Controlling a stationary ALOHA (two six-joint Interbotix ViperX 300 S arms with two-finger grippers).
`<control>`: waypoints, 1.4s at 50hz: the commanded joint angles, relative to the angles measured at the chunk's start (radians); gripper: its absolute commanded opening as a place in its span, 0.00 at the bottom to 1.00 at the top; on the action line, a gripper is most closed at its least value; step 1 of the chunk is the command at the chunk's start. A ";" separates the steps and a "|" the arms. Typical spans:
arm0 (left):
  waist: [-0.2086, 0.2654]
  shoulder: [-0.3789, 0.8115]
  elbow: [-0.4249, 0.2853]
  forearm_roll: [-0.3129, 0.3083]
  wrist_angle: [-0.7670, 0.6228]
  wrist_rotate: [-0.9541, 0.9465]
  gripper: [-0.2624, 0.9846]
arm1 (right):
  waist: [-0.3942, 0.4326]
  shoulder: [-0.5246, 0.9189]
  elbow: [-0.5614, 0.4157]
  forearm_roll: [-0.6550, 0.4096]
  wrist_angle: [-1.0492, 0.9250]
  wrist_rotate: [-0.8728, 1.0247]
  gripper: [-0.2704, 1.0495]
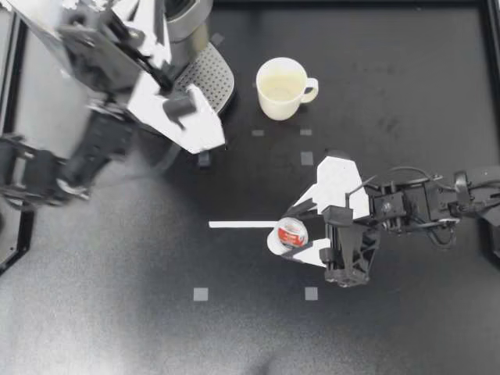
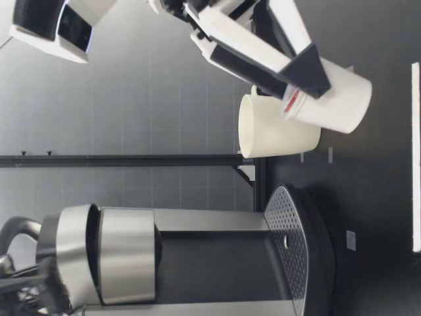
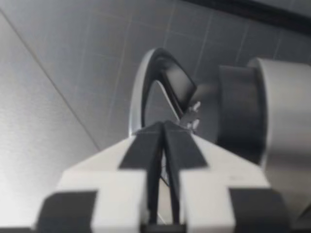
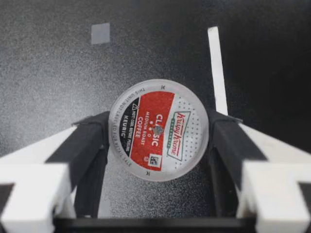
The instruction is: Place the coffee capsule inside the capsule container, then place the cup onto the center of the cup tray.
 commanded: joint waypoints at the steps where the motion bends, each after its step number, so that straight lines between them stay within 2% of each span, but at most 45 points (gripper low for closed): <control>1: 0.023 -0.058 -0.003 -0.002 -0.031 -0.035 0.29 | -0.006 -0.009 -0.025 0.002 -0.009 0.002 0.63; 10: 0.084 -0.120 0.029 -0.044 -0.124 -0.120 0.29 | -0.006 -0.014 -0.029 0.002 -0.009 0.003 0.63; 23: 0.152 -0.204 0.071 -0.057 -0.216 -0.202 0.29 | -0.006 -0.021 -0.040 0.002 -0.009 0.002 0.63; 42: 0.321 -0.342 0.121 -0.100 -0.466 -0.344 0.29 | -0.006 -0.035 -0.052 0.002 -0.011 0.002 0.63; 55: 0.428 -0.379 0.149 -0.123 -0.594 -0.425 0.29 | -0.006 -0.038 -0.054 0.002 -0.011 0.002 0.63; 63: 0.469 -0.383 0.169 -0.123 -0.603 -0.448 0.29 | -0.006 -0.044 -0.052 0.002 -0.023 -0.002 0.63; 70: 0.477 -0.385 0.173 -0.123 -0.611 -0.449 0.29 | -0.006 -0.054 -0.054 0.002 -0.035 -0.002 0.63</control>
